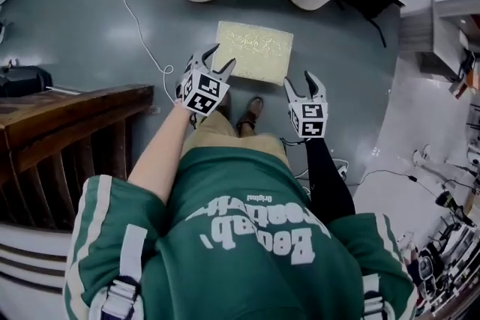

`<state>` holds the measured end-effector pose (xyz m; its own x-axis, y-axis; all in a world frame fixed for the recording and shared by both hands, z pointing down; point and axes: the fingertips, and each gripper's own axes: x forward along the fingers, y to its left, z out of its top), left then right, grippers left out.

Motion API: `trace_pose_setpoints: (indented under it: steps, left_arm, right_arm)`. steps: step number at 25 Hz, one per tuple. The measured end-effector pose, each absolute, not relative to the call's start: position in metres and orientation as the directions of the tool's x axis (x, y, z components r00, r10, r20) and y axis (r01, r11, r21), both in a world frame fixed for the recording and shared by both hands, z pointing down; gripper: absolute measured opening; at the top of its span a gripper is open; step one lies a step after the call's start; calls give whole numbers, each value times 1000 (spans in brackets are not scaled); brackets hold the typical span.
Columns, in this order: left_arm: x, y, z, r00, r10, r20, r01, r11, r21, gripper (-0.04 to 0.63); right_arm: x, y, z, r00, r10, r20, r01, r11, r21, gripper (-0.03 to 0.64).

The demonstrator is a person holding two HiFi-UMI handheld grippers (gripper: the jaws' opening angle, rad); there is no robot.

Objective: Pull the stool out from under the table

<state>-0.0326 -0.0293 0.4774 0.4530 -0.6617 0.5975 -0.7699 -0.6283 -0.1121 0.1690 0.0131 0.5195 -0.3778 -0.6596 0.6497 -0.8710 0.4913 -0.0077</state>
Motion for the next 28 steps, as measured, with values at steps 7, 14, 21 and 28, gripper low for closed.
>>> trace_pose_setpoints:
  steps: [7, 14, 21, 28]
  left_arm:
    - [-61, -29, 354, 517, -759, 395, -771, -614, -171, 247]
    - [-88, -36, 247, 569, -800, 190, -777, -599, -196, 247]
    - [-111, -24, 172, 593, -804, 39, -783, -588, -203, 247]
    - [-111, -23, 127, 595, -800, -81, -797, -573, -192, 246]
  right_arm:
    - [127, -6, 390, -385, -796, 467, -870, 482, 103, 270]
    - [98, -23, 288, -345, -892, 291, -898, 405, 175, 260]
    - [65, -9, 204, -335, -936, 107, -911, 351, 218, 238]
    - [57, -6, 174, -328, -944, 32, -912, 325, 250, 159]
